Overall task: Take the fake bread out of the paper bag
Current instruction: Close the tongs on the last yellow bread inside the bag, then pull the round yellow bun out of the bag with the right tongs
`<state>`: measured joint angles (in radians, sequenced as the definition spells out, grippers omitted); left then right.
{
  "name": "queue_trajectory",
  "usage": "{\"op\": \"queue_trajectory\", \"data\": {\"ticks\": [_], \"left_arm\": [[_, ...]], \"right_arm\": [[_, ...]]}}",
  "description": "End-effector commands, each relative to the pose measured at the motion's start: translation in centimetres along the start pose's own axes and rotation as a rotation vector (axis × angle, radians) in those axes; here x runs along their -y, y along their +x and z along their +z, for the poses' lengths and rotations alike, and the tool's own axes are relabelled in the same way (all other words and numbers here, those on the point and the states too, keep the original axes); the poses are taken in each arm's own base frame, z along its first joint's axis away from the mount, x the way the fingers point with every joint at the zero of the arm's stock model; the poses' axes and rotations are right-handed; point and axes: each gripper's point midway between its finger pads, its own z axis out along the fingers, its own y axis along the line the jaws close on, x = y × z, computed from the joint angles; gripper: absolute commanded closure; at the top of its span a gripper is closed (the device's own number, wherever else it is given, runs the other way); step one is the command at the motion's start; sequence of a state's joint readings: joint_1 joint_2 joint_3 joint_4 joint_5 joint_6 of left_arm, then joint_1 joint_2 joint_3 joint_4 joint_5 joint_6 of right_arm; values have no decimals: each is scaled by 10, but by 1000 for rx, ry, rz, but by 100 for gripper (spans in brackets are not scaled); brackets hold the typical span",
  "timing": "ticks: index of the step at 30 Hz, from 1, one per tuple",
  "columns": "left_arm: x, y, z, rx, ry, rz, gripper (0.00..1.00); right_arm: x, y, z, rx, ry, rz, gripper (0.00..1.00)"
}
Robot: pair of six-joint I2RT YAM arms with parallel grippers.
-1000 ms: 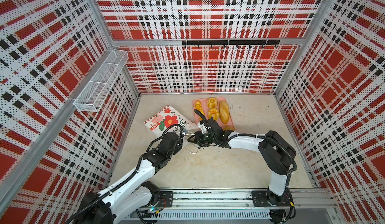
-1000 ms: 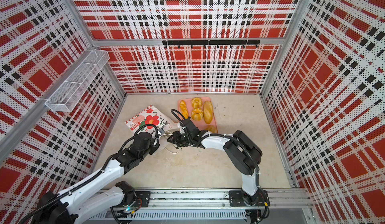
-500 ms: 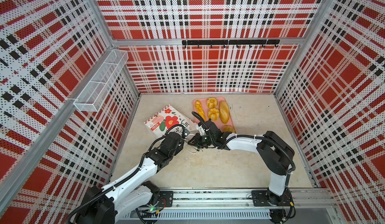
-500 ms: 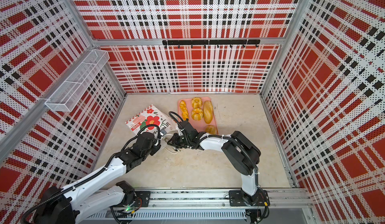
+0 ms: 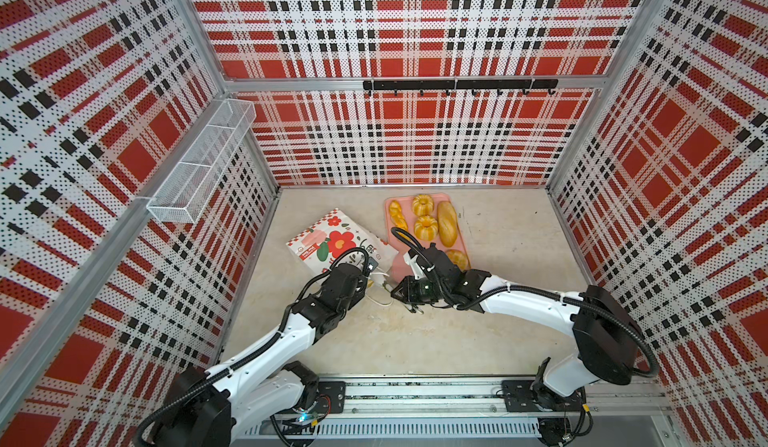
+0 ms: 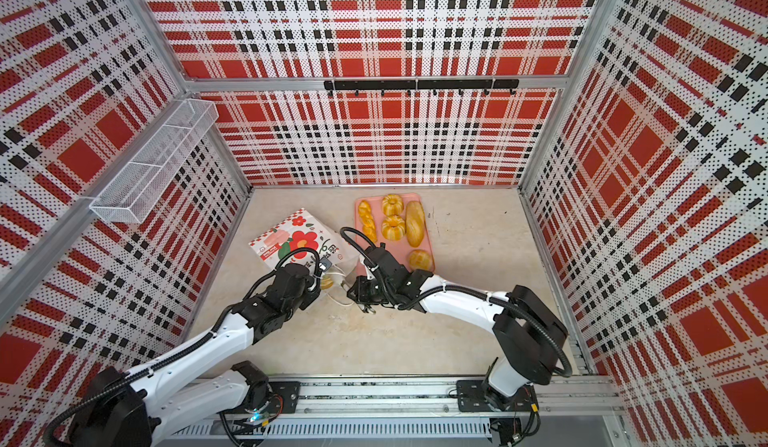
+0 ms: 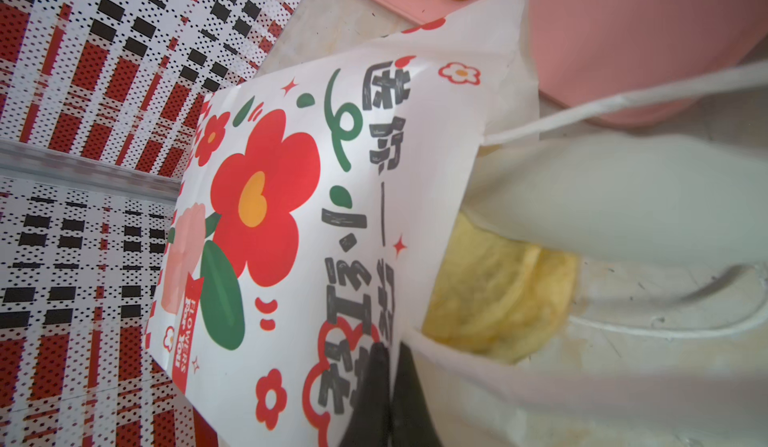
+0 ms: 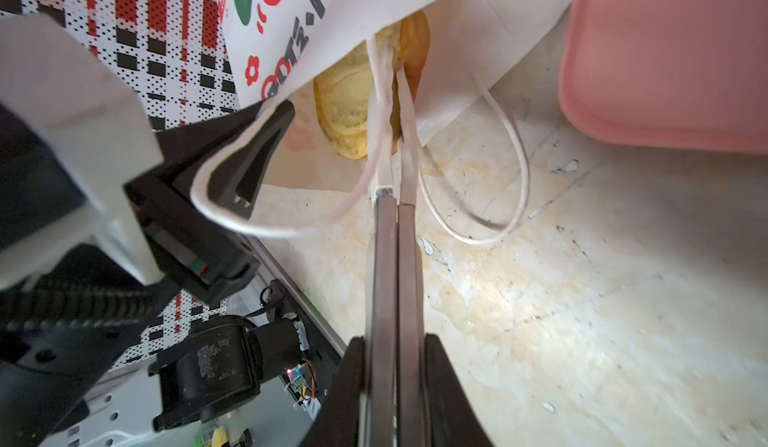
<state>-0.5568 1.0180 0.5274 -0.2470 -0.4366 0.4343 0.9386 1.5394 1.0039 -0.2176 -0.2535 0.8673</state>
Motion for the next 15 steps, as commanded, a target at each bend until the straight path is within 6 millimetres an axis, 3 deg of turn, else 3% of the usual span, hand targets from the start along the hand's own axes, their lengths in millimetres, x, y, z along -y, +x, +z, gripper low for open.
{"op": "queue_trajectory", "data": {"ticks": [1,8,15], "left_arm": [[-14,-1,-2,1,-46,-50,100],[-28,1,-3,-1,-90,-91,100],[-29,1,-4,1,-88,-92,100]], "right_arm": [[-1,0,-24,37,48,-75,100],[19,9,-73,53,196,-140,100],[41,-23,-130,142,505,-307,100]]}}
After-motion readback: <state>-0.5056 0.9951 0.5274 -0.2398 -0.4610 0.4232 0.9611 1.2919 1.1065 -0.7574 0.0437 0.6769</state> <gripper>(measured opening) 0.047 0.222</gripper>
